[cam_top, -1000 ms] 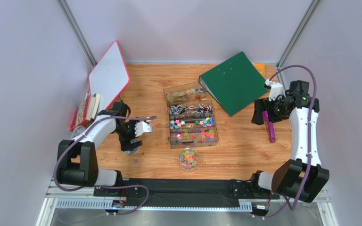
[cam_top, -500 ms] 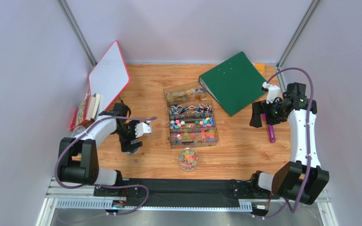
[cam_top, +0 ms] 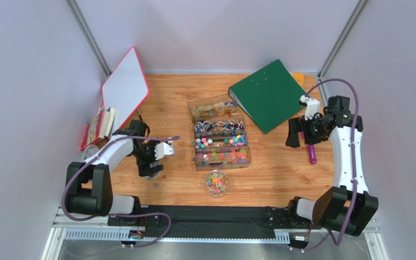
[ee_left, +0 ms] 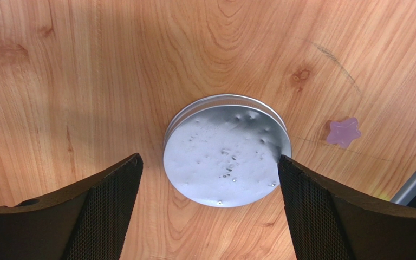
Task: Pack the candies
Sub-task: Pick up the bottle lid at the center of the board.
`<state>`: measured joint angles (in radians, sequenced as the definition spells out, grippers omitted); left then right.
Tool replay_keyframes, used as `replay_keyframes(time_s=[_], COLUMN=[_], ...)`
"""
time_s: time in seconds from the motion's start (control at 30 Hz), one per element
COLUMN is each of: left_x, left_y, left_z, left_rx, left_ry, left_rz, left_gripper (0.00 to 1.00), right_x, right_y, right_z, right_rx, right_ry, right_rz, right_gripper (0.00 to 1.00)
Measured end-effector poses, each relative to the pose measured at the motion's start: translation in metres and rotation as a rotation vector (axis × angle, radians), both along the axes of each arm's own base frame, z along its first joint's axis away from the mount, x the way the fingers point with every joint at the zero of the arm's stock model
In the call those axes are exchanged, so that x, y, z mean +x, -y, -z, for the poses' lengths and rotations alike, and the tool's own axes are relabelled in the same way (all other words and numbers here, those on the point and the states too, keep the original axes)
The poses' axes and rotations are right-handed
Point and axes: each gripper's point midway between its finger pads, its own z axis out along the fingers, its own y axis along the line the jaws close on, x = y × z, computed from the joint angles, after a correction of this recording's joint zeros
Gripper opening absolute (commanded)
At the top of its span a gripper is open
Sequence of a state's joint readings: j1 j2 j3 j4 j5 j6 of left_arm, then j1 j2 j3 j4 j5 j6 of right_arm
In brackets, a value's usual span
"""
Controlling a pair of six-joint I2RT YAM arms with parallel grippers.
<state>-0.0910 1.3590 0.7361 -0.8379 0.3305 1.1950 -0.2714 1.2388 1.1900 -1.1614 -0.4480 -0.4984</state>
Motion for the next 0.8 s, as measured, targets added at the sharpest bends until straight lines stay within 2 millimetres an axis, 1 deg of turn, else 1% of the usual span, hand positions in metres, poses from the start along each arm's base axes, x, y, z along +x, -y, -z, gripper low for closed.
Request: replay_keyframes(time_s=[0.23, 0.5, 0.7, 0.8], left_x=[-0.006, -0.018, -0.005, -0.001], left_y=[-0.001, -0.003, -0.004, -0.004], left_z=[-0.002, 0.009, 0.011, 0.012], left_rx=[-0.001, 0.010, 0.019, 0.017], left_ry=[0.008, -0.025, 0.016, 0.025], left_rz=[0.000, -0.004, -0.043, -0.058], left_gripper=[1.00, 1.00, 1.00, 1.00], right_x=[-0.002, -0.004, -0.004, -0.006], right_y=[-0.002, -0.003, -0.005, -0.006], right_z=[0.004, 0.006, 0.006, 0.009], right_rx=[0.010, 0.011, 0.013, 0.016], right_ry=[-0.011, -0.010, -0.008, -0.013], right_rz=[-0.002, -0.005, -0.010, -0.010], right_gripper=[1.00, 1.00, 1.00, 1.00])
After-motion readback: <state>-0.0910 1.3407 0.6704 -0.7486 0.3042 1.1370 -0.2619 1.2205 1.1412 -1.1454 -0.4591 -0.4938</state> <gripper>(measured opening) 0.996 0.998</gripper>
